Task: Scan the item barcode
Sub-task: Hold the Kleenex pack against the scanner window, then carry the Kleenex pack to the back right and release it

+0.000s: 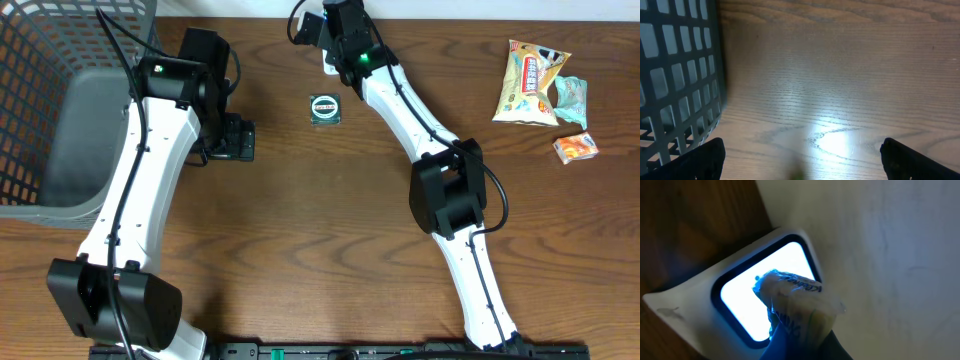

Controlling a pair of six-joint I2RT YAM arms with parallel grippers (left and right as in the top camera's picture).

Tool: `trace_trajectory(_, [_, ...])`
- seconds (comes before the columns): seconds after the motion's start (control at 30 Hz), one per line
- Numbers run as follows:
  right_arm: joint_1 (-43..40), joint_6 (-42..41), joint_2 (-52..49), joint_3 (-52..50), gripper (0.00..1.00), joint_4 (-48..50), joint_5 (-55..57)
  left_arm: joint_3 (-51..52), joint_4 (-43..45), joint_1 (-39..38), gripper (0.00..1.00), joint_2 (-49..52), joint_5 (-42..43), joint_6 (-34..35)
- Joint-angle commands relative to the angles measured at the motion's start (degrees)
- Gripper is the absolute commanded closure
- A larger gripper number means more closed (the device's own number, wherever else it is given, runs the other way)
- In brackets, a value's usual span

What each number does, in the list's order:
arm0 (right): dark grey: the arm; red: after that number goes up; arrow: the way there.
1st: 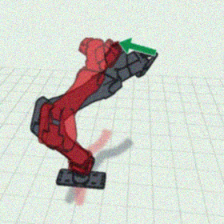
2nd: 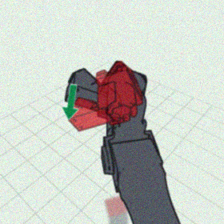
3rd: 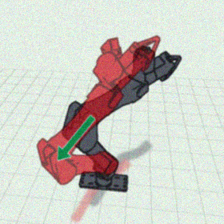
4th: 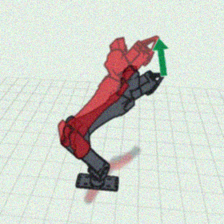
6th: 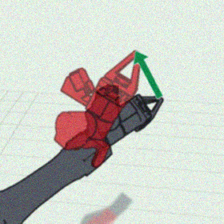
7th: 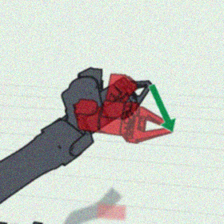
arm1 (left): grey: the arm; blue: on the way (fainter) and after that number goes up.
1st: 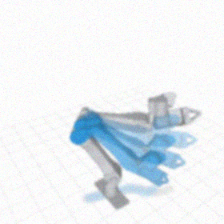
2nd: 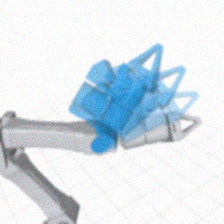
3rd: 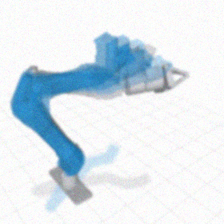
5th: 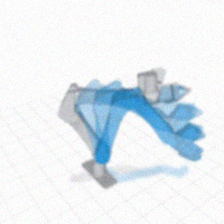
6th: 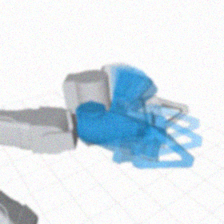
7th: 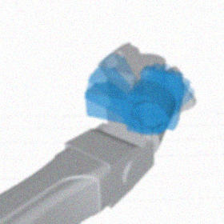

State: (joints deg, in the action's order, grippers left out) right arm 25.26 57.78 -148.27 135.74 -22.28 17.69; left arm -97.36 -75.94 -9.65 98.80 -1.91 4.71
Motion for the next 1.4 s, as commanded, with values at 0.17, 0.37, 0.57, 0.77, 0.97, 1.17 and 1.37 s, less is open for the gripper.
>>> trace_trajectory(0.17, [0.1,-0.5,0.9,0.5,0.99,1.7,1.2,0.2,0.0,0.2,0.02,0.2,-0.9,0.5])
trace_trajectory(0.37, [-1.6,-10.1,4.8,0.5,0.99,0.9,1.6,0.2,0.0,0.2,0.02,0.2,-0.9,0.5])
trace_trajectory(0.57, [-7.5,-21.0,12.5,0.5,0.99,-6.5,1.6,0.2,0.0,0.2,0.02,0.2,-0.9,0.5])
trace_trajectory(0.77, [-18.4,-41.3,16.8,0.5,0.99,-21.3,-1.0,0.2,0.0,0.2,0.02,0.2,-0.9,0.5])
trace_trajectory(0.97, [-31.5,-49.9,15.0,0.5,0.99,-38.4,-1.8,0.2,0.0,0.2,0.02,0.2,-0.9,0.5])
trace_trajectory(1.17, [-38.3,-51.1,13.0,0.0,0.99,-44.1,-1.8,0.2,0.0,0.2,0.02,0.2,-0.9,0.5])
trace_trajectory(1.37, [-42.6,-53.3,12.3,-1.6,0.97,-41.4,-2.1,0.2,0.0,0.2,0.02,0.2,-0.9,0.5])
